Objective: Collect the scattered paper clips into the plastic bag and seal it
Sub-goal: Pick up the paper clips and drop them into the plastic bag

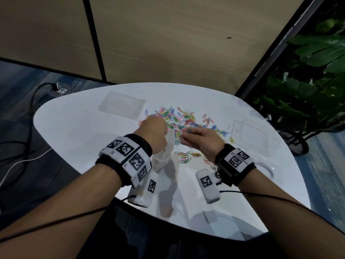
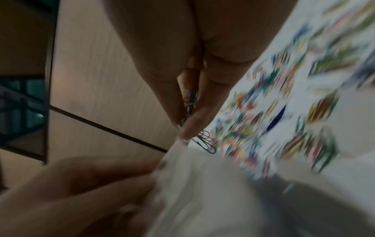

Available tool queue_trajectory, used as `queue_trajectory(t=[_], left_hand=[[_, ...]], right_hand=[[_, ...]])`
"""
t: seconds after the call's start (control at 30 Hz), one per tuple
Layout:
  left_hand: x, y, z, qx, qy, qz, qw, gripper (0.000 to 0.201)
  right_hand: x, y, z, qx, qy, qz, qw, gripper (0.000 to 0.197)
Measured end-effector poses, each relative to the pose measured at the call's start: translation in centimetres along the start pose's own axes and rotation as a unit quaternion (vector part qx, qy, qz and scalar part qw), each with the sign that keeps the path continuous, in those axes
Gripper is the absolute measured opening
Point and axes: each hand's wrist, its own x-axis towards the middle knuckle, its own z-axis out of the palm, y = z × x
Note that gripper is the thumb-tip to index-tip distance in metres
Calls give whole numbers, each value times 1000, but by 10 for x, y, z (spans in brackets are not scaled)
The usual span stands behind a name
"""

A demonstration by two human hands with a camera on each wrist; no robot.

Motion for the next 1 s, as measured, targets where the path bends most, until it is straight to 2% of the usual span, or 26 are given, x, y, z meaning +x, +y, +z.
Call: queue_trajectory(t=[0.07,0.13,0.23,0.3,0.4,0.5,0.57,0.63,0.67,0.7,0.77,0.8,0.83,0.9,0.93,1.0], left_hand=[[0,1,1,-18,13,-7,1000,22],[0,2,2,-43,19,-15,999,22],[0,2,2,-53,11,-15,998,24],[0,2,1,-59,14,-15,998,27],[1,-1,-1,-67,26,-26,997,29],[1,-3,-1,-52,25,-23,998,23],[0,-3,-2,-50,20,-22,998,26],[0,-4,-4,-49,18,-19,998,26],[-1,-5,-5,-47,19,-18,999,25],[-1,-6,-5,-44,20,-17,999,24],[-1,-8,-6,-38,22,-16,999,22],[-1,-9,-6,-39,25,-17,999,20],[-1,-10,-5,-41,28,-19,999,18],[0,-11,-6,-42,30,-25,998,24],[0,-12,-6,-42,30,-25,998,26],[0,-11,-6,-37,31,-19,999,23]], right_hand=[[-7,0,24,-3,-29,-4,1000,11],[-10,7,36,-68,-29,-23,997,8],[-7,13,39,-204,-45,-60,976,19],[-6,10,38,-242,-53,-66,967,25],[-7,-4,33,-178,-39,-82,980,25],[-3,-12,19,-148,-5,-103,984,25],[3,-7,7,-134,8,-89,987,27],[11,1,-3,-178,33,-69,981,28],[12,3,-8,-263,40,-53,962,26],[12,5,-12,-385,37,-23,922,25],[12,19,-19,-586,9,68,807,43],[11,29,-20,-622,-2,100,777,56],[10,41,-17,-628,-8,113,770,65],[13,69,-8,-618,-22,99,779,73],[13,79,-1,-632,-31,85,770,72],[16,99,10,-686,-44,42,725,66]])
